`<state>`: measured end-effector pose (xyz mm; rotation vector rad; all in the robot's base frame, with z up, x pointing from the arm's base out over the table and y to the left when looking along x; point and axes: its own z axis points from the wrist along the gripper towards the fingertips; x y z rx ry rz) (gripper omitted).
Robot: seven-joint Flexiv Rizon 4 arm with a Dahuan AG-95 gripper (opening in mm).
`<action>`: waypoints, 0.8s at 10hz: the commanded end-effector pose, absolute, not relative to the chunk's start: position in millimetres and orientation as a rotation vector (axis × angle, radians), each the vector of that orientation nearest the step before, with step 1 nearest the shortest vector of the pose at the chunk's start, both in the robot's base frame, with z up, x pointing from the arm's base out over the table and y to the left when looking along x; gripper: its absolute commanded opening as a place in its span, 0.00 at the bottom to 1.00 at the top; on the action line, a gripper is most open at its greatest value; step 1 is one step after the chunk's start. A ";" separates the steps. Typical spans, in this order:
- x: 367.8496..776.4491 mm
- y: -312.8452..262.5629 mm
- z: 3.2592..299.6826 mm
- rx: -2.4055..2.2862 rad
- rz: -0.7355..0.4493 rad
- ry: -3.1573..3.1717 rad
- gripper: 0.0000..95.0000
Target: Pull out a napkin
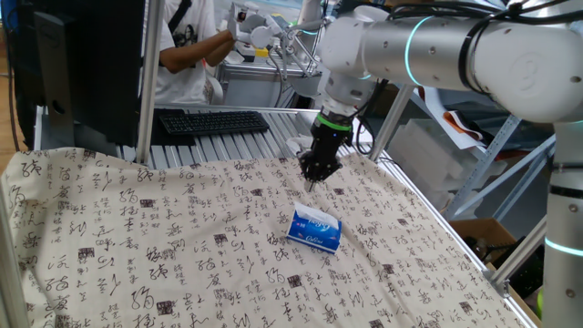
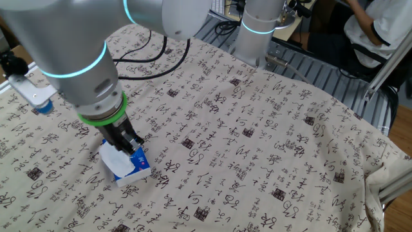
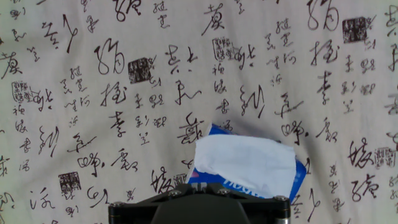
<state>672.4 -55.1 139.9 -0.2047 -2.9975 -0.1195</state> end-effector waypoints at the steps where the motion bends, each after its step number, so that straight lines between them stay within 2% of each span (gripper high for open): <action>1: 675.0 -55.4 138.2 -0.201 -0.110 -3.000 0.00; 3: 679.2 -55.2 135.4 -0.200 -0.098 -3.001 0.00; 8: 686.3 -51.7 130.2 -0.234 0.034 -3.007 0.00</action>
